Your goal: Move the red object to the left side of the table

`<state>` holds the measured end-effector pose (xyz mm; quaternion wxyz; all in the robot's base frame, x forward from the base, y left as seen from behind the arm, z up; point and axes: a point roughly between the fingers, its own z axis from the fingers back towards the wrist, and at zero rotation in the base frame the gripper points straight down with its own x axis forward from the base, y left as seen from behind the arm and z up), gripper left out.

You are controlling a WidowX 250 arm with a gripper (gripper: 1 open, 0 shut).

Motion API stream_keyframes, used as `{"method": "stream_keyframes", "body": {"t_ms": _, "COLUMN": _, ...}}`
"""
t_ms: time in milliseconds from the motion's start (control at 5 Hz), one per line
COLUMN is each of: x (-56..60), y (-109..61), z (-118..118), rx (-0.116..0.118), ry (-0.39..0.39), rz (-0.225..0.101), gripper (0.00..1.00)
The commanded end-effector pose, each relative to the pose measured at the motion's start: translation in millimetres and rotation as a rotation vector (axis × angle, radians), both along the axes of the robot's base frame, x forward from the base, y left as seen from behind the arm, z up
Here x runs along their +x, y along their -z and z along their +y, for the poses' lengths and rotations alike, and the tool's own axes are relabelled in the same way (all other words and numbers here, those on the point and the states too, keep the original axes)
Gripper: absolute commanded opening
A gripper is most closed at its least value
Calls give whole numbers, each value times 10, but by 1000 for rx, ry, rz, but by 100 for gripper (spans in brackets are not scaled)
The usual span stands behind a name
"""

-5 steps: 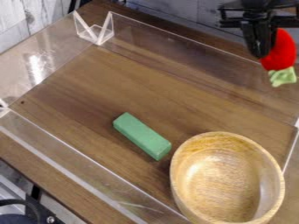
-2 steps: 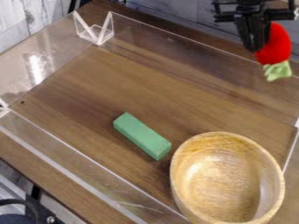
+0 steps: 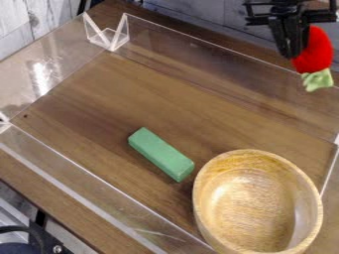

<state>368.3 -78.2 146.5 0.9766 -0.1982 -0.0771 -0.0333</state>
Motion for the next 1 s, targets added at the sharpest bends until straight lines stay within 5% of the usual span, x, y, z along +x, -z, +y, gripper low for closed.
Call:
{"method": "stream_keyframes", "body": {"t_ms": 0, "x": 32, "y": -182, "z": -38, "rx": -13, "ry": 24, "rz": -61, "gripper": 0}}
{"method": "stream_keyframes", "body": {"t_ms": 200, "x": 22, "y": -180, "z": -32, "rx": -17, "ry": 36, "rz": -60, "gripper": 0}}
{"method": "stream_keyframes", "body": {"t_ms": 800, "x": 23, "y": -385, "z": 626, "rx": -37, "ry": -8, "rz": -76, "gripper": 0}}
